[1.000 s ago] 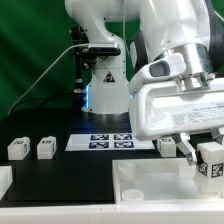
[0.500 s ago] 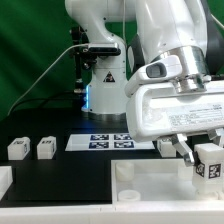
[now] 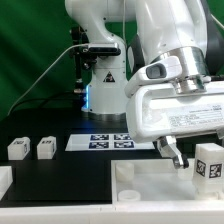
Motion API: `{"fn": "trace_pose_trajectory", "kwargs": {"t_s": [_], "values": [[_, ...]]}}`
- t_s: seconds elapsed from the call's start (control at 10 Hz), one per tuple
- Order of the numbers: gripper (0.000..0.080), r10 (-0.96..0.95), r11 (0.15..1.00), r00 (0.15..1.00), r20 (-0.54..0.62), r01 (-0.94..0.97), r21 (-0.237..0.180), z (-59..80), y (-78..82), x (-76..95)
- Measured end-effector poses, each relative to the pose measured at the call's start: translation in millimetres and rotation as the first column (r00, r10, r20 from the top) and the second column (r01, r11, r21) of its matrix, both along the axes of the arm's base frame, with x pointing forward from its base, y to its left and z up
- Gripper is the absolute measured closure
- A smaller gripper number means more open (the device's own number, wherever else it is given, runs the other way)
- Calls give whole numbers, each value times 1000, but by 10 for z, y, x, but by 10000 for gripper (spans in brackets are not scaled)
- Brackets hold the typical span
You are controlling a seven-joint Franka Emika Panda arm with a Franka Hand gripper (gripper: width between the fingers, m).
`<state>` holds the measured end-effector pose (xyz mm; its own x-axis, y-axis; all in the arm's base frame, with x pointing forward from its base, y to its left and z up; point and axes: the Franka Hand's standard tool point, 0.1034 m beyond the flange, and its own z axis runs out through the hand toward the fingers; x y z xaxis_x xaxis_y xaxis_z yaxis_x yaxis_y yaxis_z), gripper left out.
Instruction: Assemble one leg
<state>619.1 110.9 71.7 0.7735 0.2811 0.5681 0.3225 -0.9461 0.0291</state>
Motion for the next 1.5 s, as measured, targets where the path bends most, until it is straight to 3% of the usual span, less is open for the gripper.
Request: {"fn": "trace_pose_trajectory", "kwargs": {"t_s": [0.6,0.8,1.0,1.3,1.5], "values": [[151,0,1000,1000,-3,0,0,-5,1,-3],[151,-4,1000,997,-83,4,-5,55,-6,-24],[151,8,1000,953,-303,-15,-21,213,88,-39],[151,17,998,832,-554,-49,-42,201,141,-104],[151,30,996,780,-625,-75,-46,216,158,-33]]}}
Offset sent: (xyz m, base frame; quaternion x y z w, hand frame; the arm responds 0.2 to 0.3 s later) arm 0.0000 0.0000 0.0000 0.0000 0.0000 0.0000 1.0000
